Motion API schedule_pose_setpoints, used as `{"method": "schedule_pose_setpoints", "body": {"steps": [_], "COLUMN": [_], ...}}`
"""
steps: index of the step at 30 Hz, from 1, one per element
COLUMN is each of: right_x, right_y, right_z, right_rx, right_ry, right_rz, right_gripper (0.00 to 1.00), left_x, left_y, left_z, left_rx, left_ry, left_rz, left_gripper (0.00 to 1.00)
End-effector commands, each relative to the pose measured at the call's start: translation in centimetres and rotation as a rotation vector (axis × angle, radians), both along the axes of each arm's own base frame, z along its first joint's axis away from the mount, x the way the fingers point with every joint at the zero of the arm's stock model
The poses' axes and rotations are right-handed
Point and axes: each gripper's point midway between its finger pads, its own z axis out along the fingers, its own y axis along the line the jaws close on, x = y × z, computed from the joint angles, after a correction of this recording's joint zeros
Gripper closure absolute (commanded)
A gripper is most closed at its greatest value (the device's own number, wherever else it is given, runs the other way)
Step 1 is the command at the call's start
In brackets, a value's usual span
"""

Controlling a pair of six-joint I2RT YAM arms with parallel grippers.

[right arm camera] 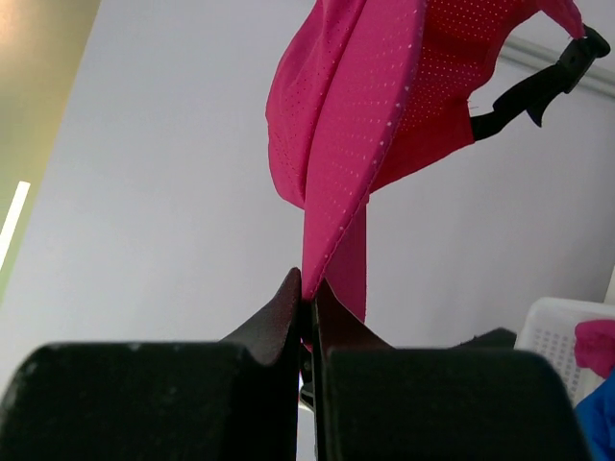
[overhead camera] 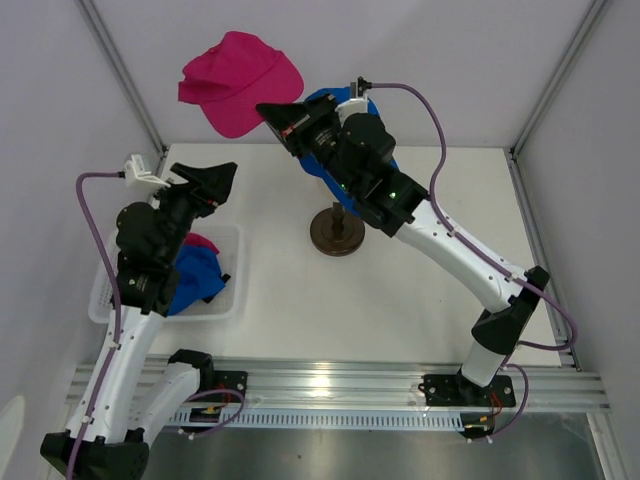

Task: Stack the hats

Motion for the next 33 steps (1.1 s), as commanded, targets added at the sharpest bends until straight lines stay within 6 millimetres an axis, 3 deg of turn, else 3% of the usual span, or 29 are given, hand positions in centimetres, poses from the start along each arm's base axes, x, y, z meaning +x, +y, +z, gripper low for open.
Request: {"method": "schedule_pose_setpoints", "body": {"steps": [1, 5, 8, 11, 13, 14, 17, 18, 20, 21, 22, 26, 31, 32, 33], "right_x": [-0.4, -1.0, -1.0, -0.7, -0.7, -0.8, -0.9, -1.0, -1.0, -1.0, -1.2, -2.1, -2.3, -2.2, -2.4], "right_y": [0.1, 0.4, 0.1, -0.3, -0.5, -0.4, -0.3, -0.3, -0.1, 0.0, -0.1, -0.1, -1.0, -1.2, -1.6], "right_z": [1.2, 1.2, 1.1, 0.6, 0.5, 0.5, 0.3, 0.3, 0.2, 0.1, 0.4, 0.8, 0.4, 0.4, 0.9], "right_rx": [0.088, 0.078, 0.066, 0.071, 0.075, 0.073, 0.067, 0.068, 0.08, 0.082, 0.091, 0.088, 0.084, 0.084, 0.09], "right_ry": [0.003, -0.007, -0.01, -0.001, 0.006, 0.006, 0.012, 0.013, 0.021, 0.025, 0.022, 0.019, 0.021, 0.021, 0.015], "right_rz": [-0.005, -0.002, -0.014, -0.022, -0.023, -0.015, -0.007, -0.006, 0.008, 0.018, 0.029, 0.056, 0.053, 0.048, 0.047], "right_gripper": [1.0, 1.0, 1.0, 1.0, 1.0, 1.0, 1.0, 1.0, 1.0, 1.0, 1.0, 1.0, 1.0, 1.0, 1.0], "left_x": [1.8, 4.1, 4.8, 4.9, 5.5, 5.2, 5.4, 5.1, 5.9, 5.9, 6.8, 7.1, 6.4, 6.5, 6.2], "left_y": [2.1, 3.0, 3.3, 4.2, 5.0, 5.7, 6.4, 6.4, 6.2, 6.4, 6.5, 8.2, 9.8, 9.9, 9.4], "left_z": [2.3, 2.7, 4.2, 5.8, 5.8, 7.0, 7.8, 8.8, 8.7, 9.7, 9.2, 9.7, 10.8, 10.8, 11.2], "left_rx": [-0.092, -0.05, -0.02, 0.1, 0.186, 0.269, 0.428, 0.444, 0.497, 0.515, 0.525, 0.537, 0.557, 0.586, 0.615], "left_ry": [-0.117, -0.188, -0.267, -0.374, -0.403, -0.469, -0.547, -0.598, -0.609, -0.63, -0.614, -0.671, -0.757, -0.764, -0.792], "left_rz": [0.178, 0.254, 0.279, 0.343, 0.405, 0.46, 0.537, 0.555, 0.559, 0.577, 0.581, 0.67, 0.688, 0.682, 0.654], "left_gripper": [0.18, 0.18, 0.18, 0.17, 0.16, 0.16, 0.15, 0.15, 0.14, 0.14, 0.14, 0.14, 0.23, 0.29, 0.46]}}
